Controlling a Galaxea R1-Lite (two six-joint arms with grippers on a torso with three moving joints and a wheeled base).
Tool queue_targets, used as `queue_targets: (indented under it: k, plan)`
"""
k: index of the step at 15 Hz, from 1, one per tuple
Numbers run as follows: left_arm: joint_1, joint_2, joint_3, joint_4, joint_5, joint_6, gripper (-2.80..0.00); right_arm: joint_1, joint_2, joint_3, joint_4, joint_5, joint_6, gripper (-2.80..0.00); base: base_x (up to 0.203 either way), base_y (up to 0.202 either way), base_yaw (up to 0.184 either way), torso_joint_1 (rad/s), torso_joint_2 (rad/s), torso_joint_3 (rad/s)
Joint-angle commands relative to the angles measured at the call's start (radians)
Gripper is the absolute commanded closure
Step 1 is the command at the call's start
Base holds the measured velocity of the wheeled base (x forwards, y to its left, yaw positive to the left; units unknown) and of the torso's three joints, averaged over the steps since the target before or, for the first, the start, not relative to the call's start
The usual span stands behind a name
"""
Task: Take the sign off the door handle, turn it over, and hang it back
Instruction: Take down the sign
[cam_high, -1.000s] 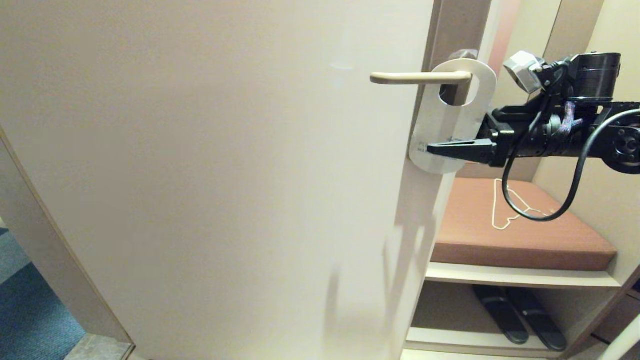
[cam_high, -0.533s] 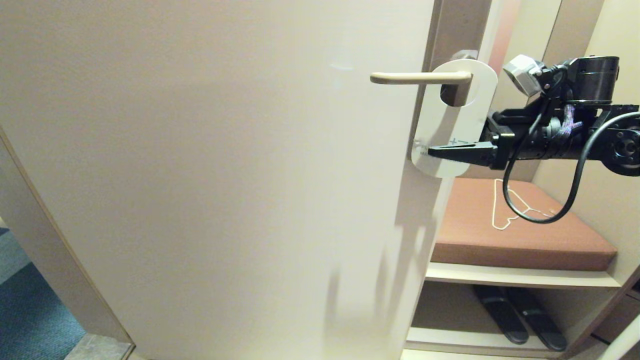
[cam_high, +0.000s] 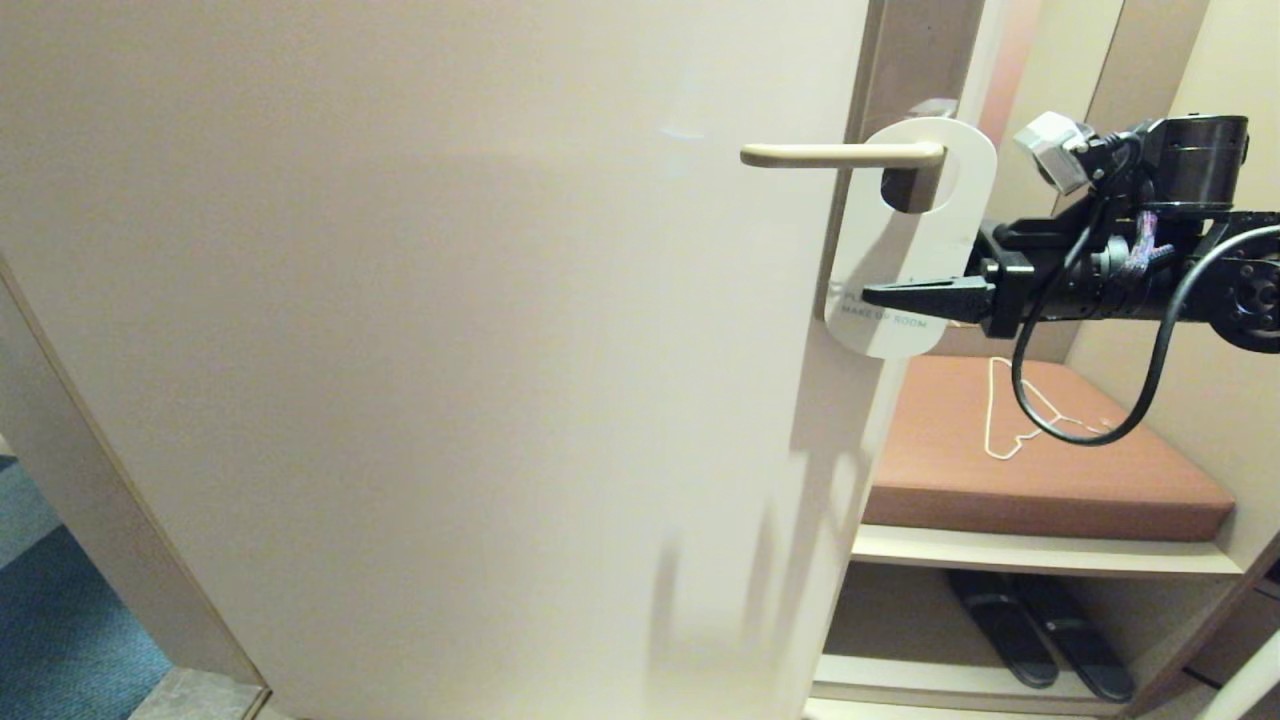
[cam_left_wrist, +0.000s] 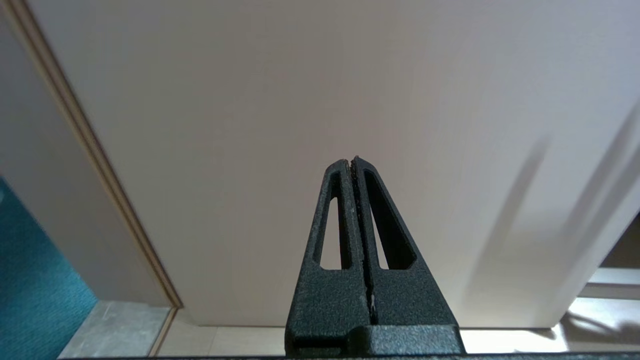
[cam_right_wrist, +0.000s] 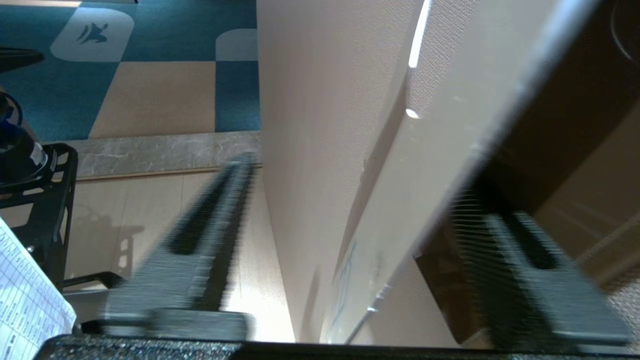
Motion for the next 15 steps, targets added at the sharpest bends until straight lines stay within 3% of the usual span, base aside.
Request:
queue_targets:
  k: [1, 15]
  plan:
    - [0.000, 0.001, 0.000, 0.000, 0.000, 0.000, 0.00, 0.002, -0.002, 0.000, -0.002, 0.010, -0.003, 0.00, 0.000, 0.000, 0.000, 0.000, 0.00, 0.000]
    - [0.000, 0.001, 0.000, 0.000, 0.000, 0.000, 0.00, -0.003, -0.003, 0.001, -0.002, 0.003, -0.009, 0.00, 0.000, 0.000, 0.000, 0.000, 0.00, 0.000]
